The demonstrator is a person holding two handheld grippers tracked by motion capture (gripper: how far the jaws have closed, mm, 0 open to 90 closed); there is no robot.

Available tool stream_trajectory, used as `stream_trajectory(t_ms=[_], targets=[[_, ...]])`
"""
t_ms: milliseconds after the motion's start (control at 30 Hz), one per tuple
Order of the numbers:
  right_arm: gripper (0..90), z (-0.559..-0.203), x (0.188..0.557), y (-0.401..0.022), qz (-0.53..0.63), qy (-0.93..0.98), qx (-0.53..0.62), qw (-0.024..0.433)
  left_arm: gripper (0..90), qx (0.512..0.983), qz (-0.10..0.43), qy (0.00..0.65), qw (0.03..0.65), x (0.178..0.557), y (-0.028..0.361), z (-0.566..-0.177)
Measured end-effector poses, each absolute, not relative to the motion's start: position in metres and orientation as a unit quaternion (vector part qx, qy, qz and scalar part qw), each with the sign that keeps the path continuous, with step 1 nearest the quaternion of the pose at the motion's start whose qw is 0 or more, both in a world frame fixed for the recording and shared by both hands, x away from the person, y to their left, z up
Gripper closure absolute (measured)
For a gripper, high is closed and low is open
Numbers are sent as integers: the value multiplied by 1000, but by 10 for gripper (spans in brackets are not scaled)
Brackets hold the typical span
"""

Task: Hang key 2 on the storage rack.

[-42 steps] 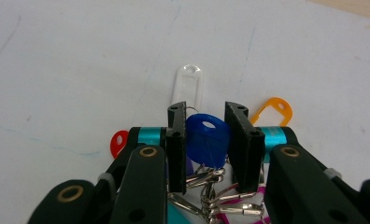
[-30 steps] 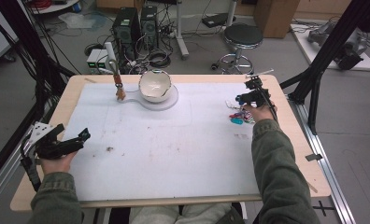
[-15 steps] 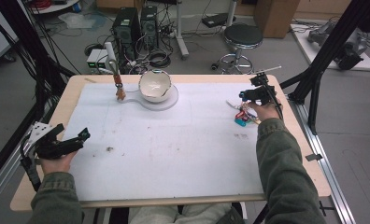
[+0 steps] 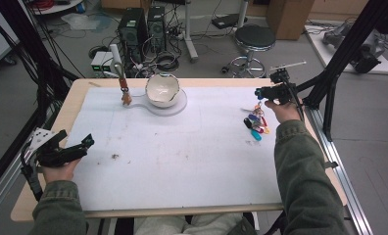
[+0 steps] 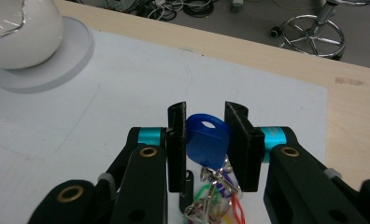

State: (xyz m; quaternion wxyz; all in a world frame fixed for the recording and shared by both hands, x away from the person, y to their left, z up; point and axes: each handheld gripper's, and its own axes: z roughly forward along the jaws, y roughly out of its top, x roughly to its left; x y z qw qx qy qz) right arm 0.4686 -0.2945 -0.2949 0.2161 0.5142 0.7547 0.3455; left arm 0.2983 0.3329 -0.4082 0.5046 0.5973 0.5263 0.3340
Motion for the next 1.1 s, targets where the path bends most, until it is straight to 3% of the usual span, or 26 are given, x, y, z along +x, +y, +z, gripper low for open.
stream_trajectory(t_ms=[1100], targets=[[706,-239,455,-276,397,757,479,203,17,598,333,526,506,298,332,-408]])
